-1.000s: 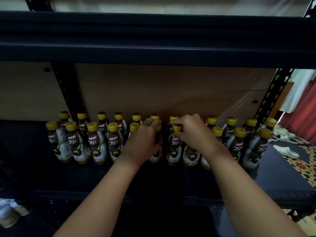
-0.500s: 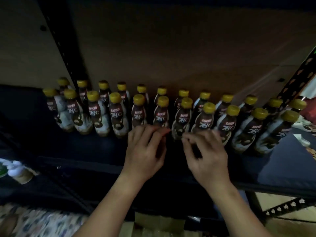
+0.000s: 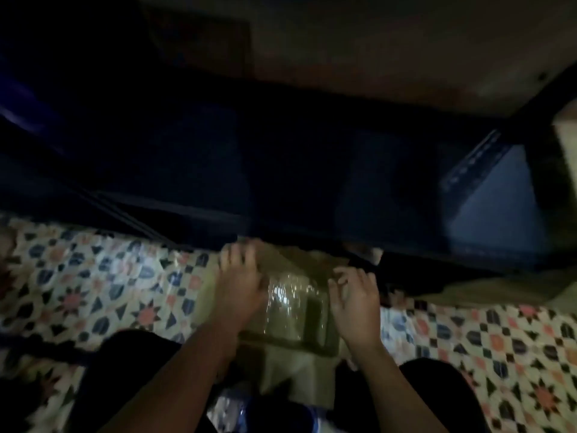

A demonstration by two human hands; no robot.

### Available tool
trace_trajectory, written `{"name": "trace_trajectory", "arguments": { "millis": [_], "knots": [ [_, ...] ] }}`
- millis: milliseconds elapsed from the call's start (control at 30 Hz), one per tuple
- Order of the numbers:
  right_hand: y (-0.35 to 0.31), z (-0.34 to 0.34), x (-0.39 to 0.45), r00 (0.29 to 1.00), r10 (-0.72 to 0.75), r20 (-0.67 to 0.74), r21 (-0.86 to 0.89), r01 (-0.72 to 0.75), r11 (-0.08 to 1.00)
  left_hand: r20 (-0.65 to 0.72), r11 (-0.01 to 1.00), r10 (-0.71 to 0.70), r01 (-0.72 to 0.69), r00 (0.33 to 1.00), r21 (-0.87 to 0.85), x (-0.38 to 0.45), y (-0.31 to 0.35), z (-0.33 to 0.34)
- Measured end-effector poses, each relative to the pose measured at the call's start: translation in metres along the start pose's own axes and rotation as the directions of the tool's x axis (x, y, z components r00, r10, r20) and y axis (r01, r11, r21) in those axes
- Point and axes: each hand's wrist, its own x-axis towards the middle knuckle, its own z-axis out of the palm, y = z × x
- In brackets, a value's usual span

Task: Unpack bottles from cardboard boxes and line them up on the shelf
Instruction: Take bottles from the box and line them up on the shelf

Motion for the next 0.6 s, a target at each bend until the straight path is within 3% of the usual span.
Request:
{"name": "trace_trajectory", "arguments": {
  "millis": [67, 133, 200, 267, 400, 500, 600],
  "knots": [
    [0.05, 0.045, -0.01, 0.98, 0.189, 0.068, -0.043, -0.187, 0.982, 0.163, 0.988, -0.152, 0.147, 0.975, 0.043, 0.009, -0.031, 0.061],
    [0.092, 0.081, -0.015, 0.913, 0.384, 0.136, -0.129, -0.368, 0.921, 0.232, 0.968, -0.25, 0.245, 0.94, 0.053, 0.017, -0.065, 0.114],
    [0.129, 0.11, -0.02, 0.808, 0.551, 0.208, -0.234, -0.506, 0.83, 0.224, 0.941, -0.337, 0.328, 0.914, 0.076, 0.025, -0.099, 0.158],
    [0.166, 0.138, -0.03, 0.738, 0.65, 0.181, -0.307, -0.585, 0.75, 0.175, 0.9, -0.436, 0.426, 0.883, 0.091, 0.029, -0.129, 0.196],
    [0.198, 0.153, -0.035, 0.56, 0.82, 0.117, -0.241, -0.785, 0.571, 0.11, 0.769, -0.625, 0.634, 0.772, -0.084, 0.036, -0.172, 0.231],
    [0.254, 0.178, -0.035, 0.462, 0.836, 0.297, -0.063, -0.864, 0.5, 0.268, 0.669, -0.675, 0.723, 0.687, -0.17, 0.046, -0.194, 0.242],
    [0.297, 0.196, -0.045, 0.417, 0.839, 0.35, 0.002, -0.896, 0.445, 0.347, 0.666, -0.646, 0.724, 0.68, -0.179, 0.049, -0.204, 0.247]
  ]
}}
